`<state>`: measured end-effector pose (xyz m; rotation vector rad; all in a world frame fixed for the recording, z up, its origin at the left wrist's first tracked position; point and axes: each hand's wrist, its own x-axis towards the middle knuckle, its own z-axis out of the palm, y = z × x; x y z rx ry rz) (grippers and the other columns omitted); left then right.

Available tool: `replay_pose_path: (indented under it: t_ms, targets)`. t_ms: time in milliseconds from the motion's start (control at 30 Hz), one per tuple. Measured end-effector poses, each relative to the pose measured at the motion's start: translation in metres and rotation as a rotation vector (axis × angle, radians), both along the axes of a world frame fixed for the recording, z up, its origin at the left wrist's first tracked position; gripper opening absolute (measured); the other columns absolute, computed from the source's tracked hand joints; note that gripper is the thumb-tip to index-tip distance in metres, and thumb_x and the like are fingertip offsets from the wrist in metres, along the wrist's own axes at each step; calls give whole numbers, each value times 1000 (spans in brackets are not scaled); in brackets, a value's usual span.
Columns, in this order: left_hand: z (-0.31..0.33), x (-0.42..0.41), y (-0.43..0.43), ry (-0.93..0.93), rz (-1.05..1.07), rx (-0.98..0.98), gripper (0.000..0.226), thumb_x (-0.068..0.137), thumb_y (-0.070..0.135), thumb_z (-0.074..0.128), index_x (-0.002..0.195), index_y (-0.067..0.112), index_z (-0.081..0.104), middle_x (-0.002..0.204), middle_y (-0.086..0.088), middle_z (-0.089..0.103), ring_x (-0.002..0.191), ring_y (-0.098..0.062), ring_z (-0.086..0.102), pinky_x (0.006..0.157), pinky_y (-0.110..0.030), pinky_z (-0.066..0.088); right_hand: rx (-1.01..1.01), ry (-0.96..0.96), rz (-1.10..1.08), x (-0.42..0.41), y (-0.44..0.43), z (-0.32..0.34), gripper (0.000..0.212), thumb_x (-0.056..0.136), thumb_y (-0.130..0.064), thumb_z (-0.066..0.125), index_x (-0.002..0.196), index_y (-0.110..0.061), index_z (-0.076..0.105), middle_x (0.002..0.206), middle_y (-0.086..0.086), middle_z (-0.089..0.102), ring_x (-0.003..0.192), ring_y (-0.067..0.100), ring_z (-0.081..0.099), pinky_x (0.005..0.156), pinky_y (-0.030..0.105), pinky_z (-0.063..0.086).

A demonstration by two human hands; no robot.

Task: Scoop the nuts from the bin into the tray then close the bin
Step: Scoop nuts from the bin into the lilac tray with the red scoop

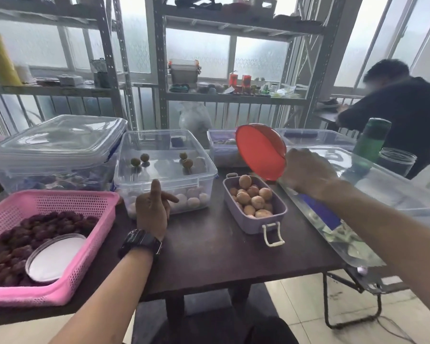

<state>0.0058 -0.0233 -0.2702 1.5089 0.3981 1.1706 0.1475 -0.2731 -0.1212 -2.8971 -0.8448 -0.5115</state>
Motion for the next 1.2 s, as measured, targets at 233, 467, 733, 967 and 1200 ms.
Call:
replay_pose_path:
  t_ms: [233,467,733,967,1200]
  targets:
    - [1,1,-2,2,2,-39,69,106,32,37,54,-2,67,32,0,36,28,-6,31,38,-14,26,101,-16,124,17,60,38,11,88,-9,45,78,-8,50,68,8,52,67,30,58,57,33,49]
    - [1,2,1,37,3,-78,68,98,45,38,50,7,68,32,5,36,31,-7,34,47,-21,28,-10,33,304,-17,173,39,13,88,-9,45,93,-8,56,87,13,58,82,33,62,65,35,44]
    - [8,3,-4,-1,-65,-198,64,106,26,40,52,0,62,32,9,44,33,1,40,49,-20,30,-489,-115,312,-27,227,15,33,91,-15,48,121,-15,61,128,6,60,112,26,61,84,35,48]
    - [3,2,-1,-8,-55,-155,62,94,49,41,47,15,63,32,10,42,34,1,39,52,-23,27,-630,213,305,-17,226,32,18,89,-1,49,76,-2,62,44,1,54,45,15,49,41,23,40]
    - [-3,6,5,-5,-9,-98,67,89,60,40,45,17,66,32,7,42,35,-3,38,54,-25,27,-250,983,288,-1,225,3,35,98,-10,40,65,-9,50,35,-1,42,24,7,29,35,8,21]
